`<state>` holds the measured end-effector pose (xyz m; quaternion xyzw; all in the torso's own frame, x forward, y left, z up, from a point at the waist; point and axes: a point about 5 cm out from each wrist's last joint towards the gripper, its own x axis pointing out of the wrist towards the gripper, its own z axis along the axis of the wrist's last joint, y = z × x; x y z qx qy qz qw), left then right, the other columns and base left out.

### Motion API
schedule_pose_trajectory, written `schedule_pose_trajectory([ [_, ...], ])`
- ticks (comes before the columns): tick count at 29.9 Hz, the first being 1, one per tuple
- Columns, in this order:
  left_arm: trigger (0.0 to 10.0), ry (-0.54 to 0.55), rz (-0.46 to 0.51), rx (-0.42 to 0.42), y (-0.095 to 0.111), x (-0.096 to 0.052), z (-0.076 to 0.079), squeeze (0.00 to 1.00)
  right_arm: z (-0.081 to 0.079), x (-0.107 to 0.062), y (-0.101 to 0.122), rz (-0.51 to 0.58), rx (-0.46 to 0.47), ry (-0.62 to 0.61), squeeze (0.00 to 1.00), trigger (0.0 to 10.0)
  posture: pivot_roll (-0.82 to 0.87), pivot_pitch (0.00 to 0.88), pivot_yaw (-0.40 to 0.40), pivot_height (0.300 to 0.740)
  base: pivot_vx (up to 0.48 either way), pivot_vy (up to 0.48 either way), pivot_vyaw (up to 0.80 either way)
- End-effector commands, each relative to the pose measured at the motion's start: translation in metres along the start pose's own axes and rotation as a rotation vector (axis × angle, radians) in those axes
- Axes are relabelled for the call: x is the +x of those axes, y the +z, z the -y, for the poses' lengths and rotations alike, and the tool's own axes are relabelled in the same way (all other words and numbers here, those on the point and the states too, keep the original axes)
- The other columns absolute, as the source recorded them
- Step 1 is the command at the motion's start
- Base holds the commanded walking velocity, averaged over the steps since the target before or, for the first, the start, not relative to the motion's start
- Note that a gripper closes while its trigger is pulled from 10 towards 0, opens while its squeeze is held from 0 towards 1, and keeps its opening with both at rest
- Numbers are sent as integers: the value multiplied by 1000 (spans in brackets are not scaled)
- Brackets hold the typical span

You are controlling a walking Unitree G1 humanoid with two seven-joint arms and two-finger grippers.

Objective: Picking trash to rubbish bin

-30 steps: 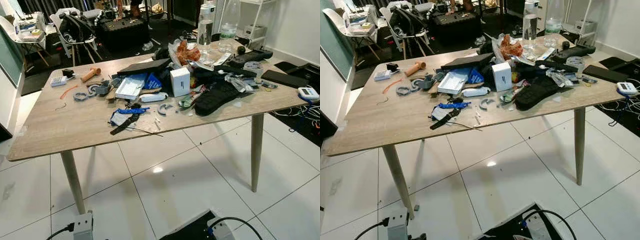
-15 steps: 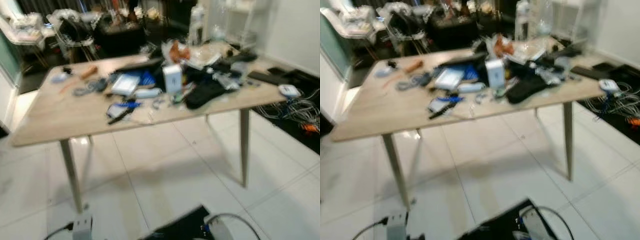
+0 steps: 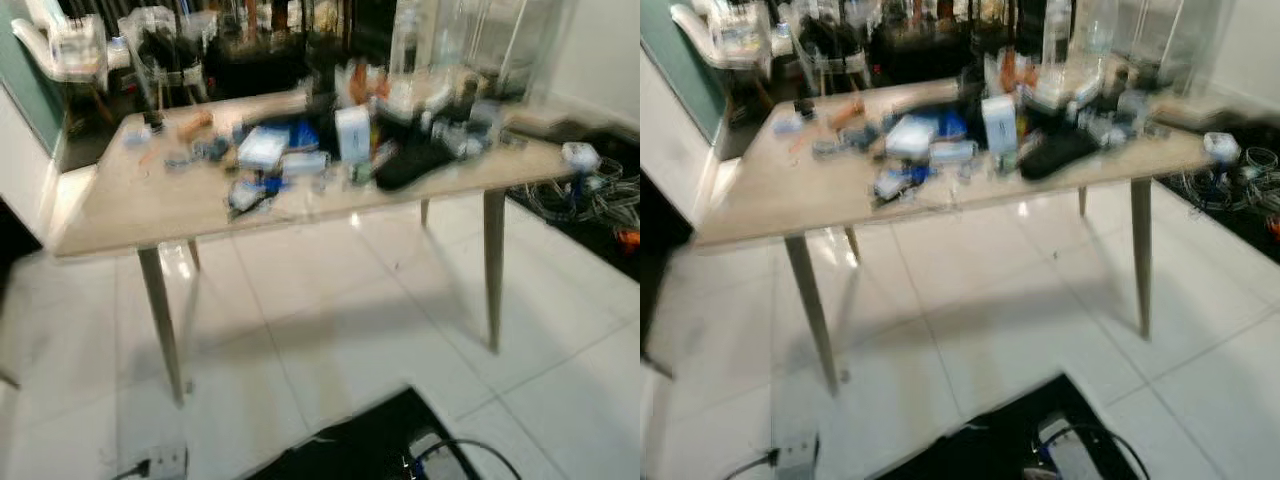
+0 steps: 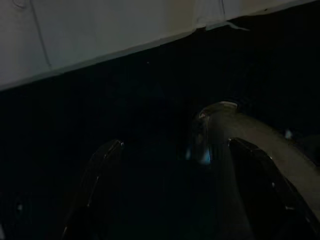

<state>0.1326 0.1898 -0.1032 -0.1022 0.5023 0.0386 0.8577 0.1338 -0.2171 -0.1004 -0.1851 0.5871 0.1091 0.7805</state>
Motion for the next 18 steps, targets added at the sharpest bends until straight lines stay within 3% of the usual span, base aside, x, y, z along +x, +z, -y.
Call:
schedule_pose_trajectory([
  [1,10000,9,8,23,4,0,-5,0,-9,1,-4,-19,-14,21,0,10000,-44,12,115,740,-349,0,0],
  [18,10000,7,5,22,2,-1,-6,0,-12,2,-4,-22,4,18,0,10000,-43,25,124,740,-347,0,0],
])
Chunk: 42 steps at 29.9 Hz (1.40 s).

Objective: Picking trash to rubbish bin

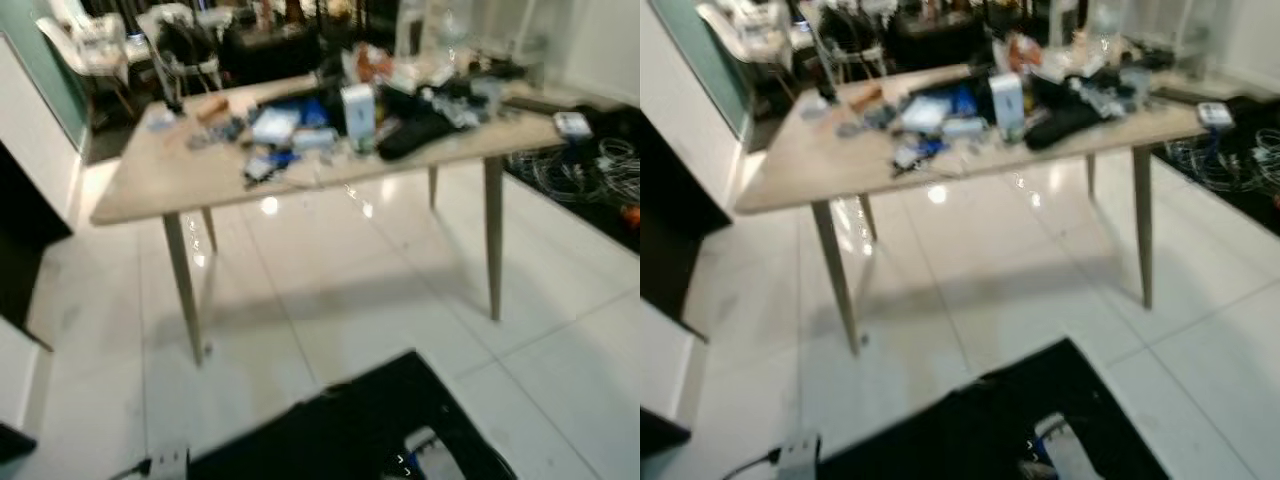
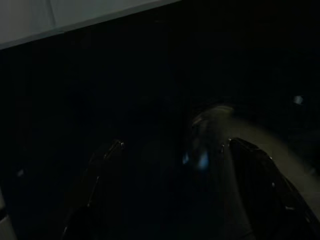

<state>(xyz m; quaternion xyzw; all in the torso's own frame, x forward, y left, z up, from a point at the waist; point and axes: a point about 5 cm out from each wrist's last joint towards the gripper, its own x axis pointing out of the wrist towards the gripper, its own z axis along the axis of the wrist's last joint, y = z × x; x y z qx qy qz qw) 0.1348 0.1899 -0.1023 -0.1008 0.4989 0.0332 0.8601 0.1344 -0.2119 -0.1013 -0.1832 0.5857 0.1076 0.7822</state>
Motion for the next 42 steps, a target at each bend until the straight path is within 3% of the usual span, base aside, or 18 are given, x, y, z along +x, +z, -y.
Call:
schedule_pose_trajectory([
  [1,10000,15,-2,14,0,-1,-6,0,-8,1,-6,-25,0,18,0,10000,-43,24,125,740,-345,0,0],
  [29,10000,10,0,6,0,-1,-3,0,-2,0,-4,-16,16,-2,0,10000,-43,24,120,740,-345,0,0],
  [42,10000,12,6,12,1,-1,-5,0,-2,0,-5,-35,-7,-10,0,10000,-35,26,122,740,0,0,-749],
])
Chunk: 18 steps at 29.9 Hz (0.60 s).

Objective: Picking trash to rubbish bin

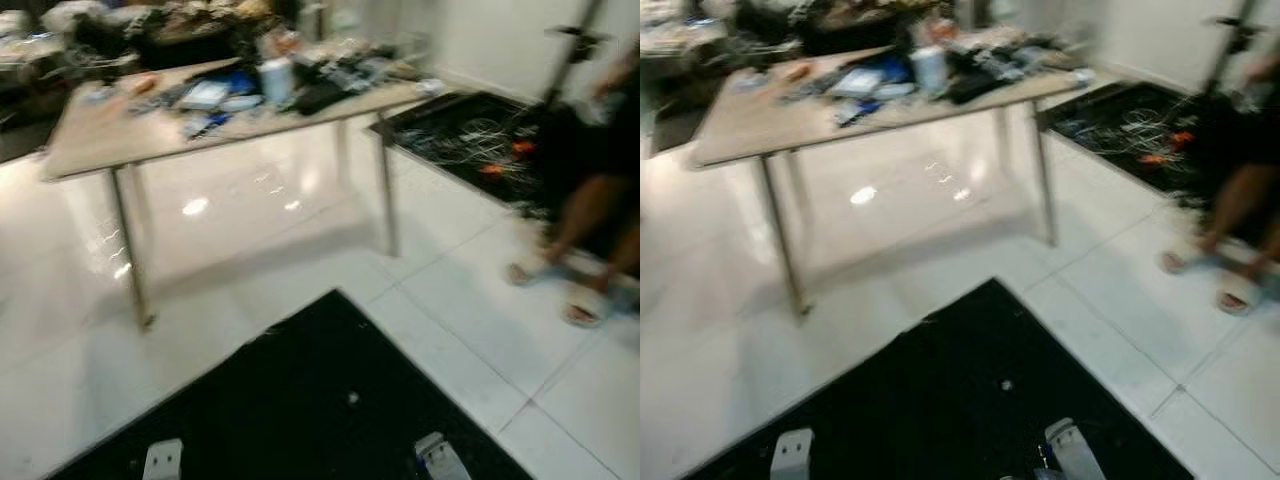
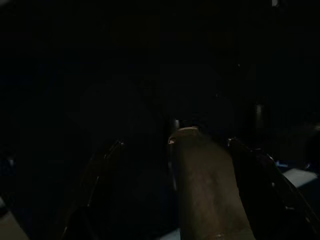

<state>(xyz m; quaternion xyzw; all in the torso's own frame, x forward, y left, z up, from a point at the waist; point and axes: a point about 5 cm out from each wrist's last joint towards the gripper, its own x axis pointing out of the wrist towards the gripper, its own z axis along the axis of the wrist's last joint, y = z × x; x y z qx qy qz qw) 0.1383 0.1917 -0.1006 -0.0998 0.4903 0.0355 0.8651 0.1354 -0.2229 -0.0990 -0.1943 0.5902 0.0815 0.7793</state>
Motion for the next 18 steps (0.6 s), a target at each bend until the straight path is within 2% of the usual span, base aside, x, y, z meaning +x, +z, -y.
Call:
schedule_pose_trajectory([
  [1,10000,9,-15,14,-3,-1,-4,0,-13,1,-2,-13,-23,40,0,10000,-35,26,122,740,0,0,-800],
  [18,10000,-17,-25,76,-3,0,0,0,-9,1,3,-1,-43,25,0,10000,-17,9,115,740,0,0,-800],
])
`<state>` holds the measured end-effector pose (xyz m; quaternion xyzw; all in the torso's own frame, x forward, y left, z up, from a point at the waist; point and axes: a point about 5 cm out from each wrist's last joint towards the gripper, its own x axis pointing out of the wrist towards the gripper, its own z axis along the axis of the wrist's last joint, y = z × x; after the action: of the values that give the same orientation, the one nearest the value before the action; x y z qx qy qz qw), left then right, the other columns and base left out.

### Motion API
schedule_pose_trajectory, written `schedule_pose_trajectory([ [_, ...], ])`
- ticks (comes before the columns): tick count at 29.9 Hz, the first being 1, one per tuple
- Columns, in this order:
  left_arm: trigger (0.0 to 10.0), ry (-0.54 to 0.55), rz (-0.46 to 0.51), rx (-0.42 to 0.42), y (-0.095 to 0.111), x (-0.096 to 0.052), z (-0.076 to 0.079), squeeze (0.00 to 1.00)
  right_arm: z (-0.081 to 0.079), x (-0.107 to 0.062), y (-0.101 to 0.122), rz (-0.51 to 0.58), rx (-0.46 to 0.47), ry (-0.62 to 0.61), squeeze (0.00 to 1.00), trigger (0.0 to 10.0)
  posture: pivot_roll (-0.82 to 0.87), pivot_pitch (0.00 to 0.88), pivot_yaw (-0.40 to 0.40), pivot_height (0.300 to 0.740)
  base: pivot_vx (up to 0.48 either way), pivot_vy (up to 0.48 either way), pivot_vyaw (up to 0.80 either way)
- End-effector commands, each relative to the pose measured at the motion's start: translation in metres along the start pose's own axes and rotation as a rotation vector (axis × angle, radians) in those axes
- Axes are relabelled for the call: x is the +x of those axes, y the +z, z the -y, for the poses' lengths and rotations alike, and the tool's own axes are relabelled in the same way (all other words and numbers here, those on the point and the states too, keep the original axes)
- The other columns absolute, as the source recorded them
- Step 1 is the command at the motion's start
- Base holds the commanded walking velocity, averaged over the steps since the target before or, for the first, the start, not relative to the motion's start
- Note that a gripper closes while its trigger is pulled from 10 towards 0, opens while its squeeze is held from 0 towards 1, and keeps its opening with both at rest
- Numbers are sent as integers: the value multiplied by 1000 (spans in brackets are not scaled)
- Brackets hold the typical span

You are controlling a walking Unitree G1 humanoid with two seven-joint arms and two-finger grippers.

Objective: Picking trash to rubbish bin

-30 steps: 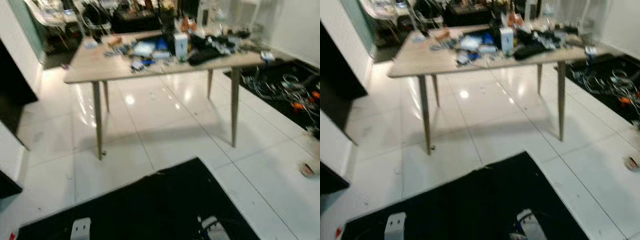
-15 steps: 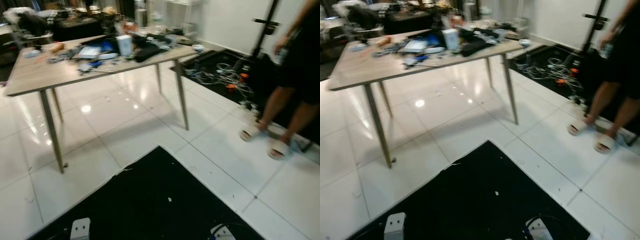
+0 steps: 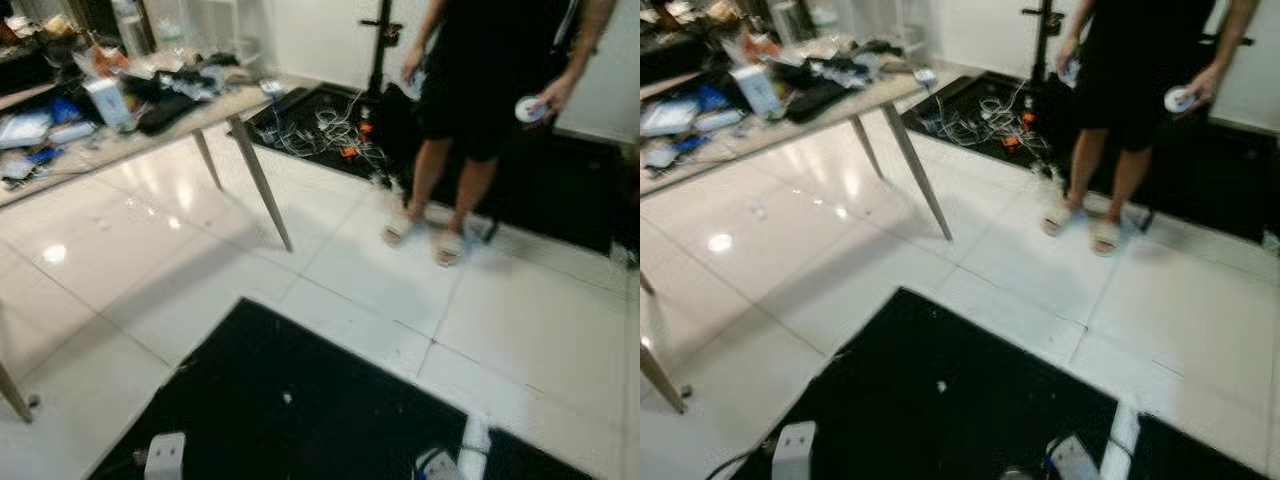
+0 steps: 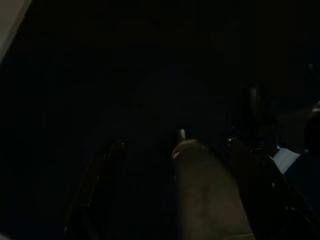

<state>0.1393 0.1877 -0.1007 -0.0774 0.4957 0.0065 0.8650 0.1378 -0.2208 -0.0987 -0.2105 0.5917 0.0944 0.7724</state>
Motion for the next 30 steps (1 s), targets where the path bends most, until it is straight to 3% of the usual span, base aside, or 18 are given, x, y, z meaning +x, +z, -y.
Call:
schedule_pose_trajectory([
  [1,10000,9,-13,10,-3,-1,-4,0,-8,1,1,10,5,21,0,10000,-17,9,115,740,0,0,-800],
  [9,10000,3,-31,43,-6,-2,-3,0,-23,2,-1,33,185,39,0,10000,-11,15,122,740,0,0,-800],
  [16,10000,-2,-36,58,-8,-2,-2,0,-23,2,0,45,302,28,0,10000,-10,19,119,740,0,0,-800],
  [17,10000,-2,-36,59,-8,-2,-2,0,-22,2,2,52,362,19,0,10000,-11,19,119,740,0,0,-800],
  [20,10000,-5,-36,60,-8,-2,-1,0,-19,2,5,60,427,6,0,10000,-12,17,119,740,0,0,-800],
  [28,10000,-12,-33,67,-7,-1,2,0,-16,1,9,70,439,-1,0,10000,-14,14,116,740,0,0,-800],
  [29,10000,-12,-33,67,-7,-1,2,0,-15,1,10,76,447,3,0,0,-14,14,116,740,0,0,-800],
  [30,10000,-12,-33,67,-7,-1,2,0,-15,1,10,76,447,3,0,0,-14,14,116,740,0,0,-800],
])
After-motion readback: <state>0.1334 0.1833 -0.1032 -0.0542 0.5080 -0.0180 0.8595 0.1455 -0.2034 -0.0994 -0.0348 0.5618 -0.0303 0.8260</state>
